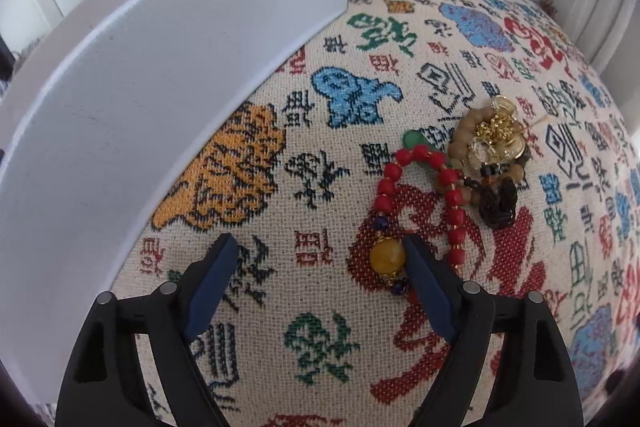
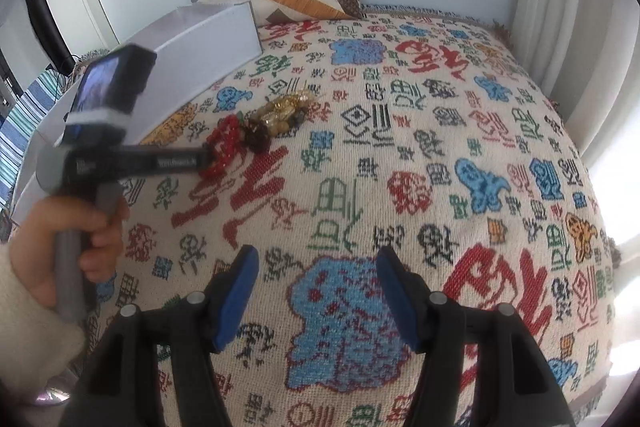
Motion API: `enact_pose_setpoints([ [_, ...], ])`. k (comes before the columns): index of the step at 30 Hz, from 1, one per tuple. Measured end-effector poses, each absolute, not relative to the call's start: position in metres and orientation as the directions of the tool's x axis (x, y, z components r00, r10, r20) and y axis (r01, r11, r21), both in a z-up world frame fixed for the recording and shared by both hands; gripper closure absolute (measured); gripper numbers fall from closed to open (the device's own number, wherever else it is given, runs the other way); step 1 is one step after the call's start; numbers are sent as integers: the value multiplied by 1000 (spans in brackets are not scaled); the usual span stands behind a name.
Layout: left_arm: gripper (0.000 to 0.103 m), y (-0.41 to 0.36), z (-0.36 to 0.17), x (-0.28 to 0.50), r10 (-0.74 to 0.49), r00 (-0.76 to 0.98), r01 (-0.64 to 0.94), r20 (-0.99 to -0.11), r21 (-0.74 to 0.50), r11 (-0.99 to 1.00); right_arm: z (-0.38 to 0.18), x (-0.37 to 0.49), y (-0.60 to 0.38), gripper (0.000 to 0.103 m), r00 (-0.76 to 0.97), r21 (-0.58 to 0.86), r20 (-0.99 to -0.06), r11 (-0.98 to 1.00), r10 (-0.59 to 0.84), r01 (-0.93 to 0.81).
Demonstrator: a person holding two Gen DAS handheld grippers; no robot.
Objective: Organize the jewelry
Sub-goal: 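Lower the left tool onto the red bead bracelet and close it, then grasp the small dark pendant with the right tool while the left lifts the red bracelet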
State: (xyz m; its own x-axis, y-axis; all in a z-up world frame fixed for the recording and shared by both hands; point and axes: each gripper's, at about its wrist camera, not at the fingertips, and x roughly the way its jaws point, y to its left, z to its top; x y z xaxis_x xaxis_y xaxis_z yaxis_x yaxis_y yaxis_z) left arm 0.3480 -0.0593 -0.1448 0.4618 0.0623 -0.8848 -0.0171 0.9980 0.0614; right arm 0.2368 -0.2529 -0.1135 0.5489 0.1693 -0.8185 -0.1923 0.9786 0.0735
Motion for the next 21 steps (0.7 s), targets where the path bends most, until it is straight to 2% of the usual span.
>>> enact_pose_setpoints([
  [2, 36, -62, -144, 342, 41, 472, 11, -881, 52, 999, -109, 244, -252, 40, 554, 69, -814, 977, 173, -202],
  [4, 75, -61, -141, 336, 21, 472, 34, -882, 41, 999, -107, 253, -250, 40, 550, 84, -813, 973, 191, -214],
  [5, 88, -60, -140, 333, 24, 470, 40, -882, 48, 998, -107, 258, -250, 40, 545, 99, -813, 971, 205, -217],
  [7, 87, -54, -139, 329, 27, 468, 32, -883, 47, 998, -109, 268, -248, 40, 532, 128, -815, 967, 230, -221],
  [10, 88, -34, -136, 317, -21, 454, 1, -891, -23, 1000, -119, 286, -240, 40, 518, 138, -819, 962, 244, -235],
  [14, 88, -7, -133, 303, -74, 436, -50, -897, -106, 993, -137, 319, -220, 42, 464, 209, -821, 932, 332, -296],
  [17, 87, 8, -133, 293, -89, 430, -80, -898, -136, 987, -148, 342, -198, 61, 436, 221, -825, 915, 360, -339],
  [21, 87, 22, -132, 278, -97, 428, -107, -898, -156, 982, -159, 362, -176, 62, 460, 171, -829, 927, 318, -333],
])
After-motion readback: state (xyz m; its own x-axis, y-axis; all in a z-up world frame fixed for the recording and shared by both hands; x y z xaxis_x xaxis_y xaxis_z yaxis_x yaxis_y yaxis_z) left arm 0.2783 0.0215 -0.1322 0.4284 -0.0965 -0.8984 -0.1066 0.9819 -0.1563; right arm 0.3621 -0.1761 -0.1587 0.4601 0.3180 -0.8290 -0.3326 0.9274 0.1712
